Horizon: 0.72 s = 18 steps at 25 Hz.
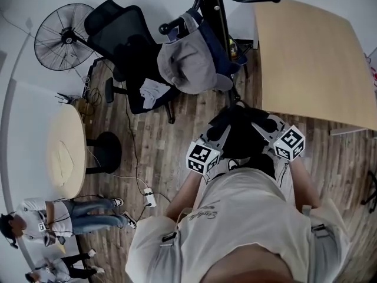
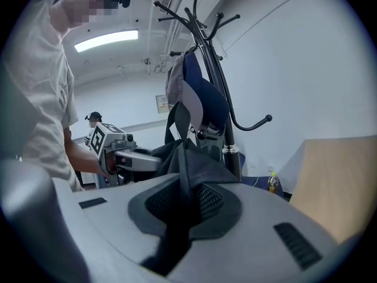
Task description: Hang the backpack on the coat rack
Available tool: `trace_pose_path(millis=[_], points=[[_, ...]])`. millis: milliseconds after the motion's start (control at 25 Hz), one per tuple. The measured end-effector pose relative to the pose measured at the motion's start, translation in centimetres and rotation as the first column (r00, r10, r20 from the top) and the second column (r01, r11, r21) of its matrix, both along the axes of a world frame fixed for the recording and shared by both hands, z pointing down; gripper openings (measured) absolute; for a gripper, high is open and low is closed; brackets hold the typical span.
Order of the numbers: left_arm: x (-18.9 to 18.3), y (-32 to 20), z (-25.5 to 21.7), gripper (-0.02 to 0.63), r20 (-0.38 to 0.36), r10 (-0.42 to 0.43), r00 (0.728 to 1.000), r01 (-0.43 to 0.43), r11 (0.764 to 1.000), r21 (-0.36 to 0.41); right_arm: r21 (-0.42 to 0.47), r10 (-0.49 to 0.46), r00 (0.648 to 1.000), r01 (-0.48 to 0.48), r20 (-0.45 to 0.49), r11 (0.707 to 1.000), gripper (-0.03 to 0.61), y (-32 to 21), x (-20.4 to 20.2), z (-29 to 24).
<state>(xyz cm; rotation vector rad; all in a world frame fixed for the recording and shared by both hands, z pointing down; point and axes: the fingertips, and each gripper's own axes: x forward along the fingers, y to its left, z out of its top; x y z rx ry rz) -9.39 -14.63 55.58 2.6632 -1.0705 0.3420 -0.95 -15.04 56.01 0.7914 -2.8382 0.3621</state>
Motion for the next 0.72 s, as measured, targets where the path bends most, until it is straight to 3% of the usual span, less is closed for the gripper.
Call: trace_pose_path(millis=[720], points=[[-0.4, -4.4, 5.1, 0.046, 0.042, -0.038, 0.998, 0.042, 0.993, -0.107, -0.117, -0.059, 0.998, 0.055, -0.034, 0.992, 0.035, -4.7, 0.0, 5.2]])
